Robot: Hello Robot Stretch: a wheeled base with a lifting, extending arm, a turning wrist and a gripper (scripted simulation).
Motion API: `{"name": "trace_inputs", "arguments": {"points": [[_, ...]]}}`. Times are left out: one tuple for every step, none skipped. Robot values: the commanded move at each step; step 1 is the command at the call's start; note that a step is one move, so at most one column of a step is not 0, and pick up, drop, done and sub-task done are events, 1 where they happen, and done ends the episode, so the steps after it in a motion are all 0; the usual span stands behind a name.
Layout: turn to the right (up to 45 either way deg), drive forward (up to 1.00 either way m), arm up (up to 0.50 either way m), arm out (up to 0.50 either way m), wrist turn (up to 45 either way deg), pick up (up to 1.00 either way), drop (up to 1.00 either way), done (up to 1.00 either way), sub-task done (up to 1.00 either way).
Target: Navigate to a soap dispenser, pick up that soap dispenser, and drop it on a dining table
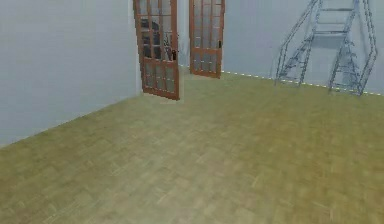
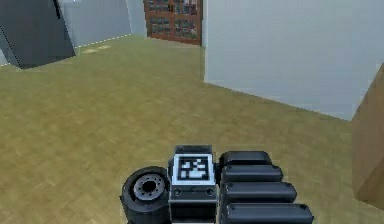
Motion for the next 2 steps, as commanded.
{"name": "trace_inputs", "arguments": {"points": [[0.0,1.0,0.0,0.0,0.0,0.0,0.0,0.0,0.0],[3.0,0.0,0.0,0.0,0.0,0.0,0.0,0.0,0.0]]}}
